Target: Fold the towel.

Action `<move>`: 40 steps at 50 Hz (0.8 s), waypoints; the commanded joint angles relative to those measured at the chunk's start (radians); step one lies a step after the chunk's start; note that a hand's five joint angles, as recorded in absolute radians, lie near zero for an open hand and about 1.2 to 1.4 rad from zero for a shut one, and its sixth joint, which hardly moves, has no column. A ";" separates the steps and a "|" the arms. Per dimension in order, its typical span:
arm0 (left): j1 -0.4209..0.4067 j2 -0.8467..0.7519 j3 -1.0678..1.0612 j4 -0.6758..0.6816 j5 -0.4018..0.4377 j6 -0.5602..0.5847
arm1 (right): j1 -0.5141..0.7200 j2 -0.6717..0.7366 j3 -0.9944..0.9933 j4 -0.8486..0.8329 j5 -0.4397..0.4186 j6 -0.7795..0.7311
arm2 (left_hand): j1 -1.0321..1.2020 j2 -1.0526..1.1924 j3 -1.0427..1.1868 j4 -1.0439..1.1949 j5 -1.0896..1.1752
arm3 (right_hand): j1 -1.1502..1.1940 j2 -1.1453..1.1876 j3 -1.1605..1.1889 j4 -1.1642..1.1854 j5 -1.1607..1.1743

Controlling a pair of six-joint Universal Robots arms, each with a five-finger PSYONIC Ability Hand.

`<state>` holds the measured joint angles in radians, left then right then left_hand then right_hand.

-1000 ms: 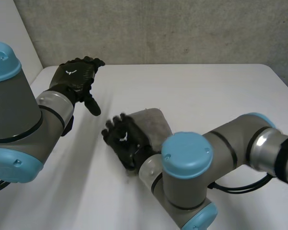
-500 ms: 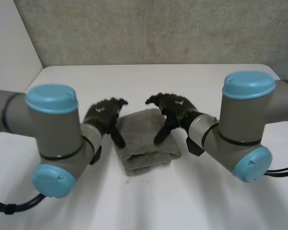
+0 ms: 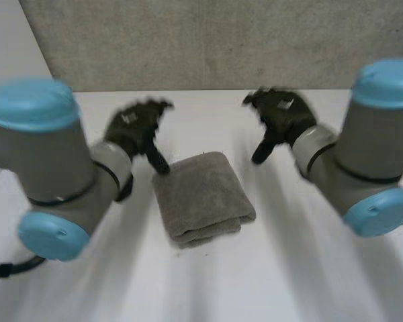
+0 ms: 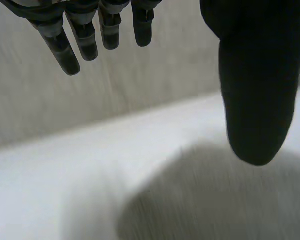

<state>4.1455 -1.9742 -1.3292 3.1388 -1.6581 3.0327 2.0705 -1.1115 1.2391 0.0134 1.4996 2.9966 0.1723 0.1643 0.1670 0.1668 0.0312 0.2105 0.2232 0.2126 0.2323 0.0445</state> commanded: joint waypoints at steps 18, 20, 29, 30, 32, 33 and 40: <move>0.185 0.291 0.032 -0.244 0.037 -0.006 | -0.116 -0.297 0.094 -0.036 0.117 -0.016 | 0.002 0.010 0.008 0.008 -0.031 | -0.036 -0.049 -0.038 -0.058 -0.045; 0.185 0.291 0.016 -0.226 0.037 -0.006 | -0.112 -0.297 0.100 -0.044 0.117 -0.018 | 0.002 0.010 0.008 0.008 -0.031 | -0.036 -0.049 -0.038 -0.058 -0.045; 0.183 0.294 -0.018 -0.171 0.037 -0.005 | -0.109 -0.291 0.123 -0.069 0.110 -0.019 | 0.002 0.010 0.008 0.008 -0.031 | -0.036 -0.049 -0.038 -0.058 -0.045; 0.183 0.294 -0.019 -0.169 0.037 -0.005 | -0.109 -0.291 0.123 -0.069 0.110 -0.019 | 0.002 0.010 0.008 0.008 -0.031 | -0.036 -0.049 -0.038 -0.058 -0.045; 0.183 0.294 -0.019 -0.169 0.037 -0.005 | -0.109 -0.289 0.125 -0.069 0.103 -0.021 | 0.002 0.010 0.008 0.008 -0.031 | -0.036 -0.049 -0.038 -0.058 -0.045; 0.183 0.294 -0.019 -0.169 0.037 -0.005 | -0.109 -0.291 0.126 -0.069 0.097 -0.021 | 0.002 0.010 0.008 0.008 -0.031 | -0.036 -0.049 -0.038 -0.058 -0.045; 0.182 0.294 -0.021 -0.169 0.037 -0.003 | -0.109 -0.297 0.137 -0.070 0.084 -0.021 | 0.002 0.010 0.008 0.008 -0.031 | -0.036 -0.049 -0.038 -0.058 -0.045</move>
<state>4.3284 -1.6798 -1.3498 2.9729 -1.6214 3.0287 1.9624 -1.4031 1.3687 -0.0564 1.5939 2.9761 0.1723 0.1634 0.1649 0.1668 0.0312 0.2105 0.2232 0.2126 0.2323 0.0443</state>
